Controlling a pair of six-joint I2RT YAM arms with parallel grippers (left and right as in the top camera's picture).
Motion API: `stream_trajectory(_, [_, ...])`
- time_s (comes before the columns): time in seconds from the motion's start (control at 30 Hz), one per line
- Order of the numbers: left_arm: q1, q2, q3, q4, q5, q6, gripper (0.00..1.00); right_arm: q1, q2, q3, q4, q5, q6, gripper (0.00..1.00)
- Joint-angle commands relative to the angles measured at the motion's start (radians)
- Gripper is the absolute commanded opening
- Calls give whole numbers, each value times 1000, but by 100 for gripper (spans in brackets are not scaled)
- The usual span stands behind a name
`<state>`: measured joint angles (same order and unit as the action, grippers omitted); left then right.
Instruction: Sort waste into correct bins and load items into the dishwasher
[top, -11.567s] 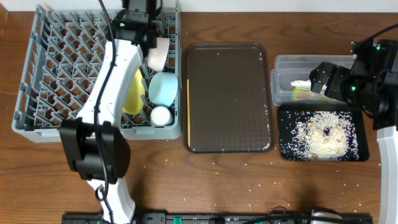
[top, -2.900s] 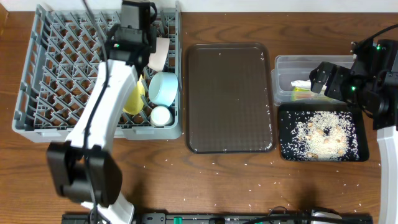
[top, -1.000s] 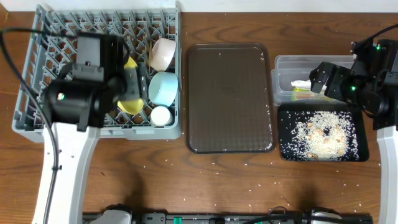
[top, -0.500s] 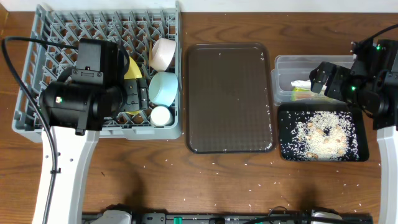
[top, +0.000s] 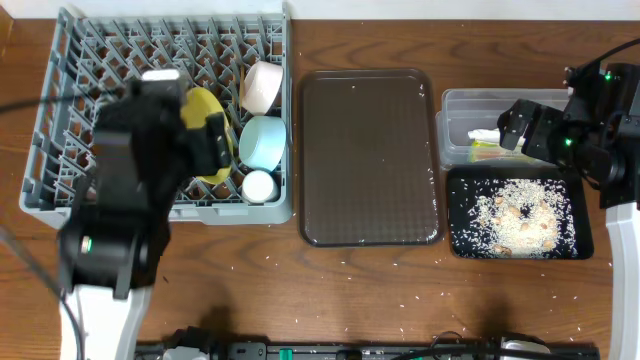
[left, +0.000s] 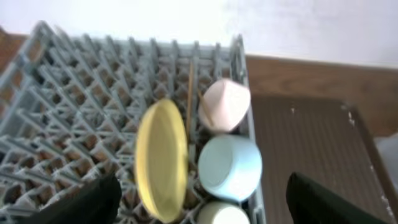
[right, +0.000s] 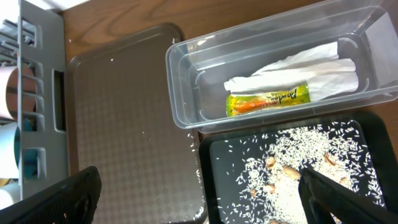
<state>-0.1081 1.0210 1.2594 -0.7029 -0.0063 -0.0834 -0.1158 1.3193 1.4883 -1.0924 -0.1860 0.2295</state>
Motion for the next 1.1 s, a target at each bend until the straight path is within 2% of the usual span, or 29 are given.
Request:
stream_trajectory(0.0, [48,-135,-174,105,-12,24,85,-8,1,2,-1,2,-9,99])
stream_trajectory(0.23, [118,-460,-548,292,-12,31,85,-8,1,2,-1,2,-9,99])
stream_trajectory(0.57, [156,-815,-916,492,-12,49,85,-8,1,2,-1,2,-9,99])
stream_trajectory(0.77, [156,-929,-1063,588,-12,50,85,-8,1,2,-1,2,-10,99])
stream_trajectory(1.07, [156,-999,-1177,615,-12,60,85,-8,1,2,-1,2,-9,99])
